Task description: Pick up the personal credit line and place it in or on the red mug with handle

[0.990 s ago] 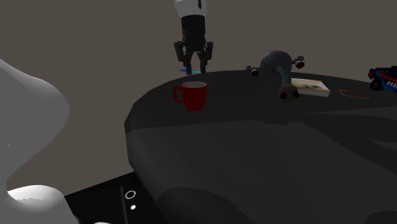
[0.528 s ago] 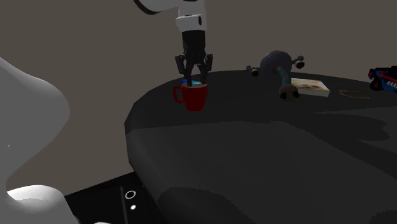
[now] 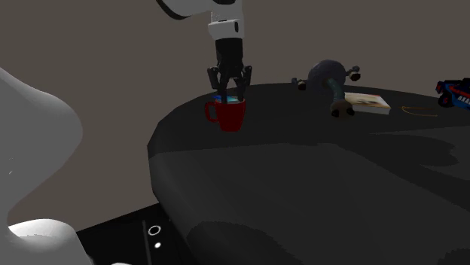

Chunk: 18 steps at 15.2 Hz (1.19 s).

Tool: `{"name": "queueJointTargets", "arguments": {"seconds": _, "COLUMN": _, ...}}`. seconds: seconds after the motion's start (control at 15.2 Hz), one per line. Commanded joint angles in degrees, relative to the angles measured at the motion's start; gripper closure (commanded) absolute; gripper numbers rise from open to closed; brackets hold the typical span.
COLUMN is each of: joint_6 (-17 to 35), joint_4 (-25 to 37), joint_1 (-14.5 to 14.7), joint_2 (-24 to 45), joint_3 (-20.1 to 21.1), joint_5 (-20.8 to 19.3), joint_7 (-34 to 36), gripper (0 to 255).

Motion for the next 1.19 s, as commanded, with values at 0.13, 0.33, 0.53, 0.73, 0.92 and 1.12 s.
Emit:
{"name": "queueJointTargets", "arguments": {"seconds": 0.13, "joint_6": 0.1, "joint_4": -0.1, "joint_1": 0.0, "joint_2": 0.2, "joint_3": 0.1, "joint_5": -0.1, "joint_7": 0.1, "gripper": 0}}
{"name": "queueJointTargets", "arguments": {"seconds": 0.33, "joint_6": 0.1, "joint_4": -0.2, "joint_1": 0.0, "joint_2": 0.1, "joint_3": 0.0, "joint_5": 0.0, "joint_7": 0.0, "gripper": 0}}
{"name": "queueJointTargets", "arguments": {"seconds": 0.53, "joint_6": -5.7, "joint_4": 4.8, "joint_1": 0.3, "joint_2": -1.4, "joint_3": -0.7, "joint_5": 1.1, "joint_7": -0.9, "gripper": 0}}
{"name": "queueJointTargets", "arguments": {"seconds": 0.73, "joint_6": -7.2, "joint_4": 6.2, "joint_1": 0.3, "joint_2": -1.6, "joint_3": -0.9, "joint_5": 1.2, "joint_7": -1.0, "gripper": 0}}
{"name": "queueJointTargets", "arguments": {"seconds": 0.92, "joint_6": -7.2, "joint_4": 6.2, "joint_1": 0.3, "joint_2": -1.6, "joint_3": -0.9, "joint_5": 1.2, "joint_7": -1.0, "gripper": 0}}
{"name": "queueJointTargets", "arguments": {"seconds": 1.12, "joint_6": -7.2, "joint_4": 6.2, "joint_1": 0.3, "joint_2": -1.6, "joint_3": -0.9, "joint_5": 1.2, "joint_7": -1.0, "gripper": 0}}
